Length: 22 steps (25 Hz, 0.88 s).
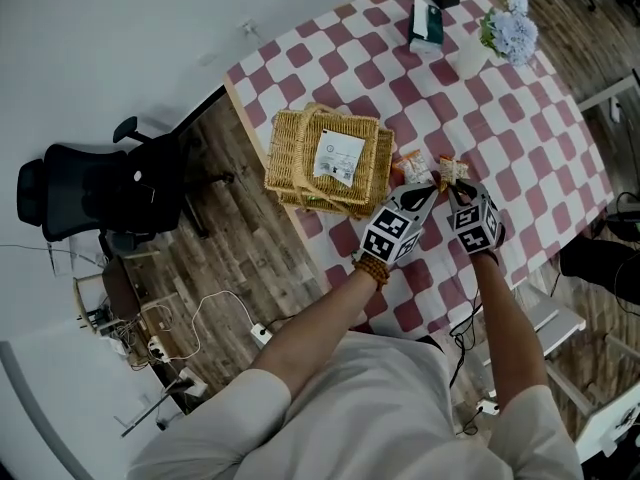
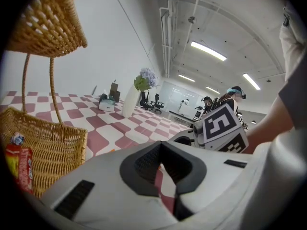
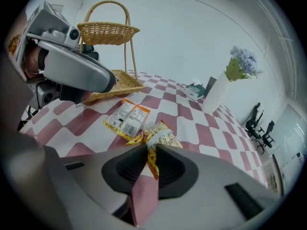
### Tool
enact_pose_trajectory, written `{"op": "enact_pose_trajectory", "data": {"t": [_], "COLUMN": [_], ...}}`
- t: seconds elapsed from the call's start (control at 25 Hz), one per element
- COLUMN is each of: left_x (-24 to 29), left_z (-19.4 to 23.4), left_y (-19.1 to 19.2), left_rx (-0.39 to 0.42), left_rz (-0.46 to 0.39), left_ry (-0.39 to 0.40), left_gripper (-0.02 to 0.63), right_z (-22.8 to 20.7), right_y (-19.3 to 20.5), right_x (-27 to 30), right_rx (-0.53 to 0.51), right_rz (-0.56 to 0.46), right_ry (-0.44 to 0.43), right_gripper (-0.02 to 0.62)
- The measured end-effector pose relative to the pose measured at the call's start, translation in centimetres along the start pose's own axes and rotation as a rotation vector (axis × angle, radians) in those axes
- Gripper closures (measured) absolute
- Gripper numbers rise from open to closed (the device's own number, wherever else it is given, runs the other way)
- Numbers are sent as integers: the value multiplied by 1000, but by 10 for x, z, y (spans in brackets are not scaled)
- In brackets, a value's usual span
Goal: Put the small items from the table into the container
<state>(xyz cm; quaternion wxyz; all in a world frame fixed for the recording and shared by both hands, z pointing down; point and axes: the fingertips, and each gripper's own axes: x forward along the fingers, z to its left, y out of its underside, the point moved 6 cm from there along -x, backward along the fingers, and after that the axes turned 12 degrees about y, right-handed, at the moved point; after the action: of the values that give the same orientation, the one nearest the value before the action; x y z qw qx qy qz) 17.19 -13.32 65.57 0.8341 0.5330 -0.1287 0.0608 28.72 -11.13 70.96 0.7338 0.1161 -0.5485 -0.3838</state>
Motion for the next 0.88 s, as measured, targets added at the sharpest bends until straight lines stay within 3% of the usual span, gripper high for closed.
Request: {"op": "enact_pose_trajectory", "data": {"t": [0.48, 0.88], "left_x": [-26, -82], "left_z": [-28, -88], "left_y": [-35, -84], "left_rx": [64, 170], "left_rz": [-69, -166], "left_ry": [9, 40], "left_gripper": [580, 580], "right_z": [-16, -15], "right_y": [-29, -68], "right_x": [-58, -159], "right_rx": [101, 190], "right_rz": [-99, -253], "right_ry": [60, 73], "right_gripper": [505, 508]}}
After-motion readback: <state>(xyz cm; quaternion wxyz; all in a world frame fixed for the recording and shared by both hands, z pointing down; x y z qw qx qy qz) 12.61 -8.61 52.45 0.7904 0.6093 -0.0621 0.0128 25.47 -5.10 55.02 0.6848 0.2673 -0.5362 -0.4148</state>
